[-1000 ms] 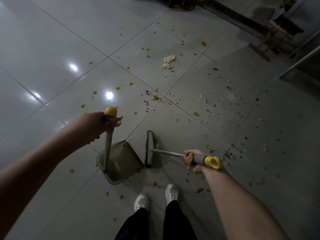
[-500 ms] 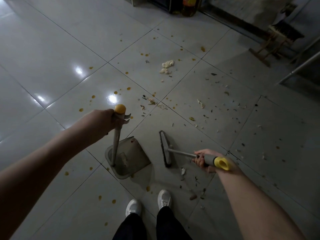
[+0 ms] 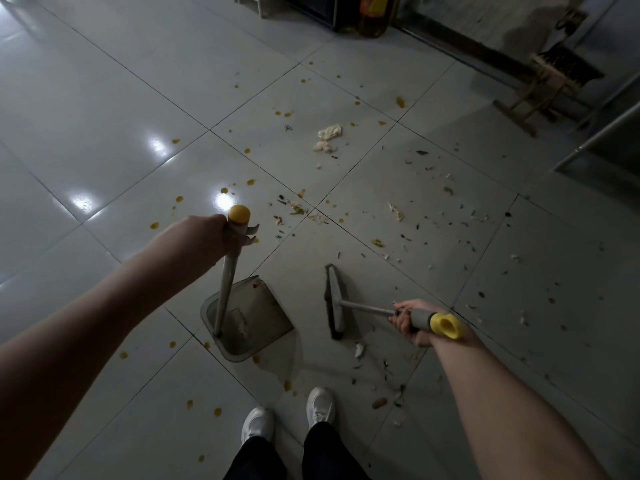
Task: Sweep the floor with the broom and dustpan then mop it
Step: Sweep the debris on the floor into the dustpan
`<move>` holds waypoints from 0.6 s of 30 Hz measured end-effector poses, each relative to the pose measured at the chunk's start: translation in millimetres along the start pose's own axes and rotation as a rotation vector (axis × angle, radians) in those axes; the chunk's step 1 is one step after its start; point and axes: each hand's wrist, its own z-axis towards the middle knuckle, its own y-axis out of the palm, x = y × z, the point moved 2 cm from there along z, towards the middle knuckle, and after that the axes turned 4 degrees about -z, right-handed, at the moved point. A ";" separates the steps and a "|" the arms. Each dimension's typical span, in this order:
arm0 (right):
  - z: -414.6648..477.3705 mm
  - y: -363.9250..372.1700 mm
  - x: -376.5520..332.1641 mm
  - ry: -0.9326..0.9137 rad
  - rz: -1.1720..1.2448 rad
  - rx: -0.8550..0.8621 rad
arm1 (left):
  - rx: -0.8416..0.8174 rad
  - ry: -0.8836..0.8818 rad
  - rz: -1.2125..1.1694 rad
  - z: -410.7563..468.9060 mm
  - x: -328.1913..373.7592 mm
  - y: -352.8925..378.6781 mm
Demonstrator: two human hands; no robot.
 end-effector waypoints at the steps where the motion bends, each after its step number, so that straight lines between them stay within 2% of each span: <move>1: 0.1 -5.8 -3.3 -0.001 -0.011 0.010 | 0.008 0.010 0.014 0.8 0.5 0.0; 8: -13.7 -11.2 -27.6 -0.138 -0.111 0.095 | 0.056 0.010 0.016 16.5 -5.9 -15.0; 11: -29.5 -6.1 -51.0 -0.210 -0.074 0.104 | 0.074 -0.012 -0.019 25.2 -8.9 -28.0; 18: -55.2 63.1 -109.2 -0.107 0.047 -0.065 | 0.108 -0.008 -0.046 57.3 -14.9 -67.8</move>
